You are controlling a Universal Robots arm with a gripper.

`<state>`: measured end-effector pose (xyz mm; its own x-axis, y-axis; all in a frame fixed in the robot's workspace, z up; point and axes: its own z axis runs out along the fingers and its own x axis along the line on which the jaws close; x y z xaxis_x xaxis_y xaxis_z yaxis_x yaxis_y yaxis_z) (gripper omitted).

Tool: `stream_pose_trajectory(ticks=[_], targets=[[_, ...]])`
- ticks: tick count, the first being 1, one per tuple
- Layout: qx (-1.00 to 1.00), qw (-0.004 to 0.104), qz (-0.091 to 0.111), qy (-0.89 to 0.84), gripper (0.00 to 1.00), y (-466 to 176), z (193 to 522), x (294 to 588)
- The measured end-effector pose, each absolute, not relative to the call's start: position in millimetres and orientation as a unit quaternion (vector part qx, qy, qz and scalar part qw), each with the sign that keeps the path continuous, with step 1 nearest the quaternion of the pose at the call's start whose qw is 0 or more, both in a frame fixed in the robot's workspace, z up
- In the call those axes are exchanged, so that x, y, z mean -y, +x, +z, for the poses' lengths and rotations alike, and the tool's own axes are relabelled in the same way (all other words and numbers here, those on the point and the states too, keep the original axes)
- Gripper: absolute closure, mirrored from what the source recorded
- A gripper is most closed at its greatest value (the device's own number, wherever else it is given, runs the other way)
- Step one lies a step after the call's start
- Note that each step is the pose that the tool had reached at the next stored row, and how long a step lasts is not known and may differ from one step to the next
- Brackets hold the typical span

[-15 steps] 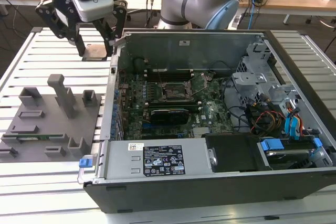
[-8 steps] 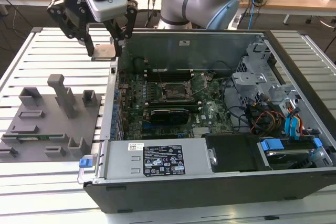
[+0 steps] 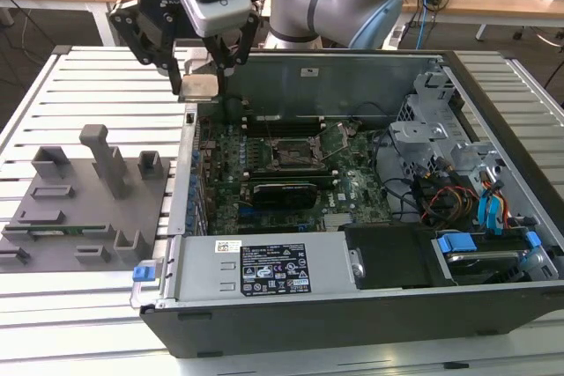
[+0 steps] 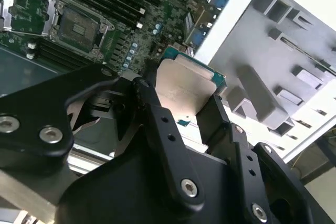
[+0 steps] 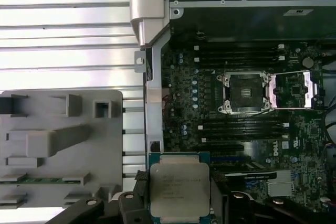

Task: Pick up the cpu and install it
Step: 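Pick up the cpu and move it towards the insertion slot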

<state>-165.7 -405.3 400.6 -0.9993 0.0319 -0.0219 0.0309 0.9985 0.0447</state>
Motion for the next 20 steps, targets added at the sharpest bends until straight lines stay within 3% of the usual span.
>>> stream_pose_trajectory(ticks=[20], targets=[[-1.000, 0.011, 0.022, 0.016, 0.45, -140.4, 398.1, 405.3]])
